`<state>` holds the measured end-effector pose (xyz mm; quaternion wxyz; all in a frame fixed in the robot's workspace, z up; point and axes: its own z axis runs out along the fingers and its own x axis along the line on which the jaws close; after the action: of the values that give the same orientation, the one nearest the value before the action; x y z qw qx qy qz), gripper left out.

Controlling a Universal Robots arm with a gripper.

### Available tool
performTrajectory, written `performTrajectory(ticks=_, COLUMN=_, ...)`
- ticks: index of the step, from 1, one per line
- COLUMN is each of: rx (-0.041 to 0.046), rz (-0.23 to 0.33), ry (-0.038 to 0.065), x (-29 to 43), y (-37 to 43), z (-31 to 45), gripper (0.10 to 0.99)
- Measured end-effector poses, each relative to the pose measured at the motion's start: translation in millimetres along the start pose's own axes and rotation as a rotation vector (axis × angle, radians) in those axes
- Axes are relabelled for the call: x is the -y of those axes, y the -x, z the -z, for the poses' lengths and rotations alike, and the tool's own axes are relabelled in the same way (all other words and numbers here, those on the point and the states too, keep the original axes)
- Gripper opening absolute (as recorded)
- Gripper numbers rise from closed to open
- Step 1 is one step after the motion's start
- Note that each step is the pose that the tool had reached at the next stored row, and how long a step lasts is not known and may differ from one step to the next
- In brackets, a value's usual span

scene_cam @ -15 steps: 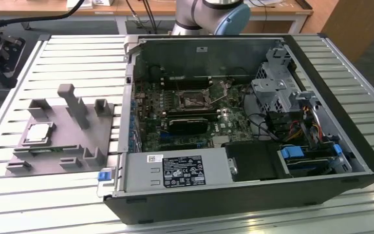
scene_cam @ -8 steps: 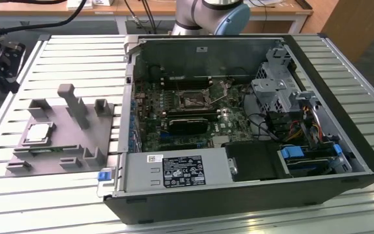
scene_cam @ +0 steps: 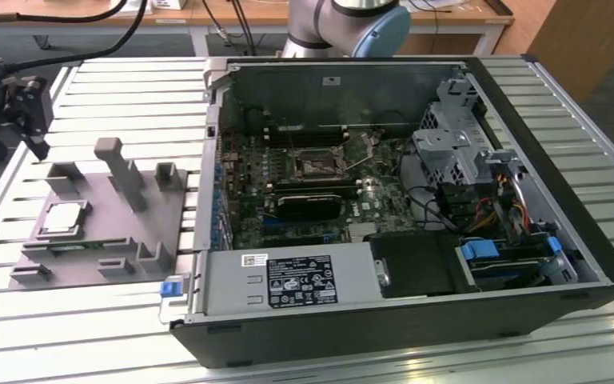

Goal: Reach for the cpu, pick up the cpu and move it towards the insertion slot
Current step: 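Pick up the cpu and move it towards the insertion slot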

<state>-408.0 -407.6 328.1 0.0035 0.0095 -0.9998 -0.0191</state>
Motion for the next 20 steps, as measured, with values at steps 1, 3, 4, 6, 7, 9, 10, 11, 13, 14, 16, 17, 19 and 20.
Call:
performTrajectory(ticks=1, rx=-0.0009, rz=0.000, ry=0.000, x=0.1, y=-0.1, z=-1.8, gripper=0.525)
performTrajectory(ticks=3, rx=-0.0028, rz=0.000, ry=0.000, x=0.3, y=-0.4, z=-5.5, gripper=0.643)
performTrajectory(ticks=4, rx=-0.0035, rz=0.000, ry=0.000, x=0.4, y=-0.6, z=-7.3, gripper=0.643)
performTrajectory(ticks=6, rx=-0.0044, rz=0.000, ry=0.000, x=0.7, y=-1.2, z=-10.9, gripper=0.706)
performTrajectory(ticks=7, rx=-0.0048, rz=0.000, ry=0.000, x=1.0, y=-1.5, z=-12.6, gripper=0.706)
performTrajectory(ticks=9, rx=-0.0048, rz=0.000, ry=0.000, x=1.8, y=-2.2, z=-16.2, gripper=0.706)
performTrajectory(ticks=10, rx=-0.0048, rz=0.000, ry=0.000, x=2.3, y=-2.6, z=-18.2, gripper=0.706)
performTrajectory(ticks=11, rx=-0.0049, rz=-0.001, ry=0.000, x=2.8, y=-2.9, z=-19.9, gripper=0.706)
performTrajectory(ticks=13, rx=-0.0052, rz=0.000, ry=0.000, x=4.3, y=-3.8, z=-23.4, gripper=0.706)
performTrajectory(ticks=14, rx=-0.0053, rz=0.000, ry=0.000, x=5.1, y=-4.3, z=-25.2, gripper=0.706)
performTrajectory(ticks=16, rx=-0.0055, rz=-0.001, ry=0.000, x=6.3, y=-5.2, z=-28.9, gripper=0.706)
performTrajectory(ticks=17, rx=-0.0058, rz=0.000, ry=0.000, x=7.0, y=-5.6, z=-30.7, gripper=0.706)
performTrajectory(ticks=19, rx=-0.0068, rz=0.000, ry=0.000, x=8.5, y=-6.1, z=-34.4, gripper=0.706)
performTrajectory(ticks=20, rx=-0.0077, rz=-0.001, ry=0.000, x=9.1, y=-6.1, z=-36.1, gripper=0.706)
